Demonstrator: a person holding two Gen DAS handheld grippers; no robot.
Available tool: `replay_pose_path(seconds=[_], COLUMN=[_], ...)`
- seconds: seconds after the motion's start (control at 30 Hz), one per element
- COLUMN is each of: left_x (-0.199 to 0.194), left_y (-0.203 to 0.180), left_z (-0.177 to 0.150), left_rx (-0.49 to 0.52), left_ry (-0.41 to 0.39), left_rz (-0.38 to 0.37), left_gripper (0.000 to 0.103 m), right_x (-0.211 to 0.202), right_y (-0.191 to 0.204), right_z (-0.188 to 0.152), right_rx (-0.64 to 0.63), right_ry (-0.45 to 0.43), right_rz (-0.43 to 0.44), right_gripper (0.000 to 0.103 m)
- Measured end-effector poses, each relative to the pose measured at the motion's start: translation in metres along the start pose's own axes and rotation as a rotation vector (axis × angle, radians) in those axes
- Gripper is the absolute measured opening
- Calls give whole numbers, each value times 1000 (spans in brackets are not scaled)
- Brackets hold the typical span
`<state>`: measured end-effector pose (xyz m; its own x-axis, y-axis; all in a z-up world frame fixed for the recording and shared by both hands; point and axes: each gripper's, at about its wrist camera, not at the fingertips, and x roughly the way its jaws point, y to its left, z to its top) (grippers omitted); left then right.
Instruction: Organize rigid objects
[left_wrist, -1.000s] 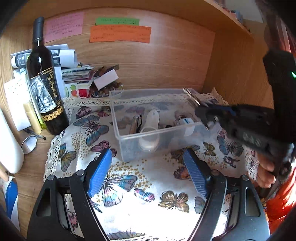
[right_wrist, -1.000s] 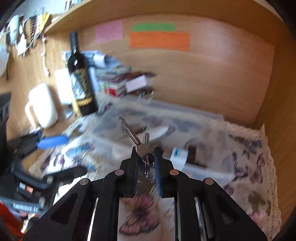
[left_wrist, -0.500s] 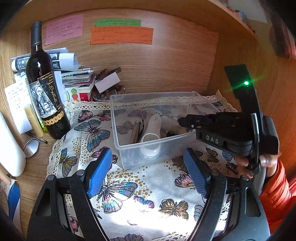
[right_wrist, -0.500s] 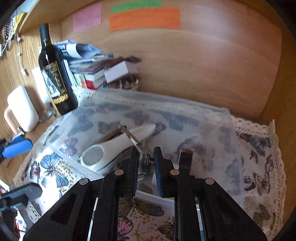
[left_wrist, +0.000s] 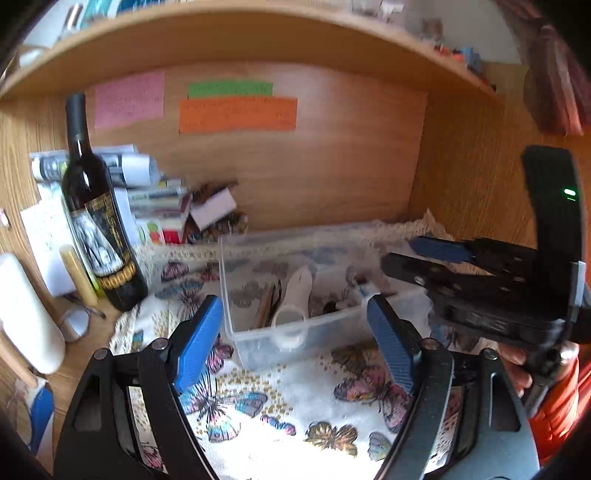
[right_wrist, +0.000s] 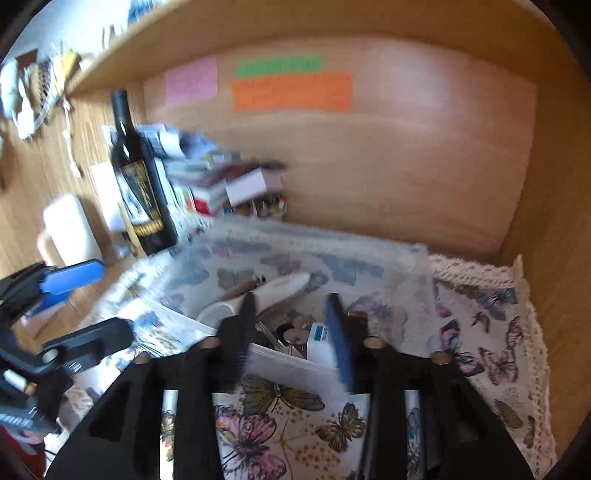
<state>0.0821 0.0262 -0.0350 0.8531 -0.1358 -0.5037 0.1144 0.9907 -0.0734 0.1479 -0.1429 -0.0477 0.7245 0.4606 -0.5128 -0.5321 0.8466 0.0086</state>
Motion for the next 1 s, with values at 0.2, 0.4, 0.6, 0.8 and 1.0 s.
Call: replay_pose_path(seconds=[0.2,0.4,0.6,0.8,1.0], left_x=[-26,-54,-71,-81,-87], left_y=[-10,-15,-18,-16,-16], left_z=[13,17,15,13,12], left_rx=[13,5,1,-17,-16], left_ry=[-120,-207,-240,-256,-266], left_rz=[15,6,21,36,48], left_gripper=[95,101,103,103,103], right_x=[-52,-81,-97,-113,-120], right_y=[6,2,3,8,10], right_z=[4,1,-8,-13,-15], right_rx=[-4,52,65,52,49], right_ry=[-144,-226,-251,-280,-295], right_rz=[-49,-92,-124,-125,-124], right_gripper=[86,103,103,103,103])
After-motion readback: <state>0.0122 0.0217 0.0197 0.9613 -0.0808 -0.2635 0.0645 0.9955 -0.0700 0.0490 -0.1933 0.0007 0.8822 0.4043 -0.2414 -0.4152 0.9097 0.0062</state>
